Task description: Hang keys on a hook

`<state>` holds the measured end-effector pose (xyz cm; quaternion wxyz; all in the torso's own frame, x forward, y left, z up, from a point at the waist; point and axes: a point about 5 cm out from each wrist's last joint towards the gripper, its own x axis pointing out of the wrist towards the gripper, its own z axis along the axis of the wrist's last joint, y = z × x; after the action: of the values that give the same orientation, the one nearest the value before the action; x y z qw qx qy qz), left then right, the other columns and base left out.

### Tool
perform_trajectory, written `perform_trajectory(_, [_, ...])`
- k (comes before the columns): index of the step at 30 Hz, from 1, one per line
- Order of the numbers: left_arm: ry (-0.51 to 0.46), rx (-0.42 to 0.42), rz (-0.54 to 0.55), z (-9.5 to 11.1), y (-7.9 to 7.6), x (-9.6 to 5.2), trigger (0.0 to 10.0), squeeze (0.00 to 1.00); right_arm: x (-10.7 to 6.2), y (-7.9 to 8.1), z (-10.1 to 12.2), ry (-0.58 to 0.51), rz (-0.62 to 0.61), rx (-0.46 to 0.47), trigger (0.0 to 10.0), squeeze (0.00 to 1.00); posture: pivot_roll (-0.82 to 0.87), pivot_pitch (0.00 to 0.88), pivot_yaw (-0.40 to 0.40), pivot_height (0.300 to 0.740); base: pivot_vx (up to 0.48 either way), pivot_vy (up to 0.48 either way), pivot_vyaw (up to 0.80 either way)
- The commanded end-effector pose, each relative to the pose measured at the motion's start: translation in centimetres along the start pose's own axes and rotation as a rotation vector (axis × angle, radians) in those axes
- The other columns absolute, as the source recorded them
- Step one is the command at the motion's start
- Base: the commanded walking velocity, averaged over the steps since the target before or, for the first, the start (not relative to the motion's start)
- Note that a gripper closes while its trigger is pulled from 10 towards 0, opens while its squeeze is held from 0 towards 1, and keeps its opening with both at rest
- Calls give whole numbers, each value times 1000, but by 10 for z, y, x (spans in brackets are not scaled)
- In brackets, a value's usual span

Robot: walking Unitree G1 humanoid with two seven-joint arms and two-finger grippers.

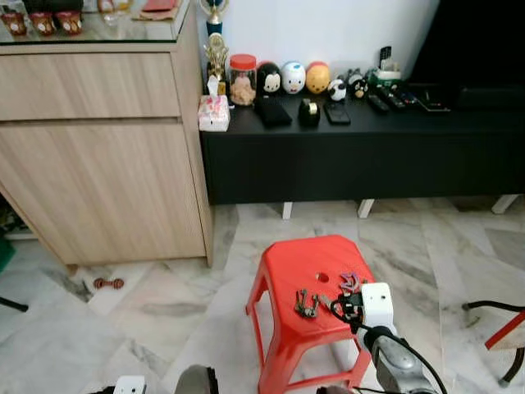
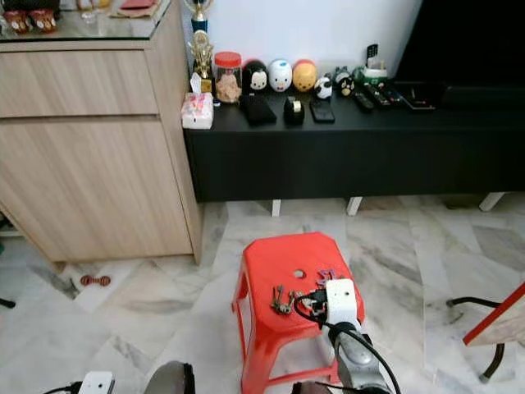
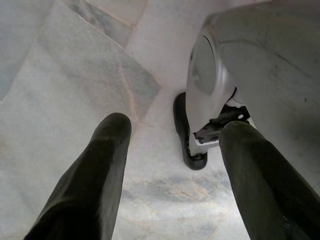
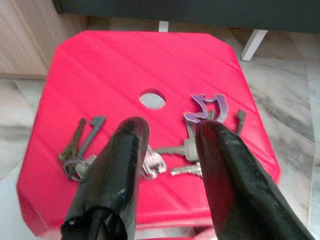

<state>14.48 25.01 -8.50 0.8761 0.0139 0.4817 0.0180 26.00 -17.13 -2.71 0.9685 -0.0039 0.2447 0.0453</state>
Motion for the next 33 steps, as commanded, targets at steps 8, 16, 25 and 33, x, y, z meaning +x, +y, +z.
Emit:
perform_trajectory(8, [11,0,-7,-3,-1,0,10000,0,-2,1,-9,53,9,4,10000,0,-39,0,-55,625,306,0,0])
perform_trajectory(16, [13,5,-4,-3,0,-1,10000,0,-4,4,-16,100,35,-8,10000,0,-37,0,-54,625,184,0,0])
perform_trajectory(25, [17,8,-7,-4,0,-1,10000,0,-3,8,-18,143,102,-39,10000,0,-38,0,-52,625,0,0,0])
perform_trajectory(33, [22,10,-8,-6,0,-1,10000,0,-1,17,-19,196,175,-117,10000,0,-33,10,-52,625,0,0,0])
